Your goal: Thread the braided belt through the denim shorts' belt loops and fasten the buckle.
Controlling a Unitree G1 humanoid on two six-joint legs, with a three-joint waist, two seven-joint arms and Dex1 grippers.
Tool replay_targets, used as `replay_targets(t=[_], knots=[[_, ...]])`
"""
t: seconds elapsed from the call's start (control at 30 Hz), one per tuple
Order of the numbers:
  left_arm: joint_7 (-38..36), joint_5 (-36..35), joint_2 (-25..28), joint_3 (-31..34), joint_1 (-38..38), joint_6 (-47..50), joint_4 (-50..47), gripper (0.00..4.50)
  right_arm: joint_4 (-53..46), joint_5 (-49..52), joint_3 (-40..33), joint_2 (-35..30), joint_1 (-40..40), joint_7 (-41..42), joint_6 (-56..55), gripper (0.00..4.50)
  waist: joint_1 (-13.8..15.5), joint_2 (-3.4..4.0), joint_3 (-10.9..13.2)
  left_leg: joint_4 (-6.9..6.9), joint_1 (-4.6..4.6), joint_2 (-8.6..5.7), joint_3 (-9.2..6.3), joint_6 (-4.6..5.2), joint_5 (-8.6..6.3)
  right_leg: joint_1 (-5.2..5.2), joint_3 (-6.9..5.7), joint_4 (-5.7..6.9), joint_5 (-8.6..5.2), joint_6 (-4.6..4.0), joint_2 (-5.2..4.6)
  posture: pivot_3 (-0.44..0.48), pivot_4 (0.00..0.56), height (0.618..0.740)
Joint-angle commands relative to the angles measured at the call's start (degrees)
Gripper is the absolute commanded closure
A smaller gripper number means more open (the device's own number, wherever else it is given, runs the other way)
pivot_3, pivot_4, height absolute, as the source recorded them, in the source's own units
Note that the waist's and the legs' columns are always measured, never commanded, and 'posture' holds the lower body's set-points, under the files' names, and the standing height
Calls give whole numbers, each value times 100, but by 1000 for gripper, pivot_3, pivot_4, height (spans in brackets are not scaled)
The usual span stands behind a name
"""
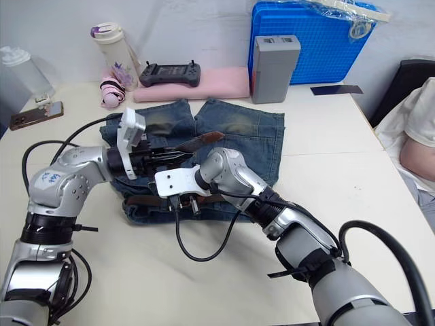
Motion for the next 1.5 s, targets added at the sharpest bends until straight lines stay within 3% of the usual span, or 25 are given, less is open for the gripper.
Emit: replay_targets(t=[0.03, 0.3, 0.67, 0.87, 1.0, 1.27, 1.37, 1.5], knots=[[-205, -445, -322, 207, -988, -189, -494, 4500, 596, -235, 1060, 260, 735, 502, 84, 4473, 23, -7, -3, 3, -1, 2, -3, 0, 0, 0, -2, 0, 0, 0, 1, 0, 150, 712], [-624, -334, -609, 49, -1764, -245, 8, 4500, 720, -383, 939, 337, 748, 512, -59, 4473, -25, 1, 2, 4, -4, 3, 1, -5, 3, -6, 0, 8, -1, -2, 6, 0, 150, 712], [-935, -130, -1967, -216, -2753, -626, 882, 4500, 769, -541, 851, 428, 770, 648, -93, 4473, 83, -2, 4, 13, -9, 0, 1, -2, 5, -6, -1, 7, -1, -1, 5, 0, 150, 712], [-959, -7, -2583, -223, -3030, -794, 1341, 4500, 784, -643, 795, 461, 808, 718, -95, 4473, 107, -3, 4, 23, -9, -2, -1, 1, 8, -5, -3, 7, 0, -1, 2, 0, 150, 712], [-874, 155, -2633, -151, -2888, -843, 1405, 4500, 768, -698, 751, 488, 855, 749, -76, 4473, 111, -3, 4, 24, -8, -8, -2, 4, 9, -4, -2, 9, 1, 2, -5, 0, 150, 712], [-299, 489, -1604, 415, -1843, -823, 611, 4500, 504, -629, 394, 349, 947, 477, 43, 4473, 86, -2, 4, 19, -5, -7, -6, 0, 10, -3, -3, 10, 2, 3, -4, 0, 150, 712], [-7, 1121, -358, 1076, -394, -1330, 156, 4500, -51, -390, -105, 310, 982, 186, 255, 4473, -29, 0, 4, 14, -2, -5, -1, -4, 8, -5, 6, 9, 1, 3, -3, 0, 150, 712], [-12, 1670, 606, 1403, 1608, -2048, -472, 4500, -454, -230, -481, 327, 1037, -142, 534, 4473, -94, 2, 6, -28, 5, 0, -9, -18, 10, -33, -6, 26, -4, -7, 6, 0, 150, 712]])
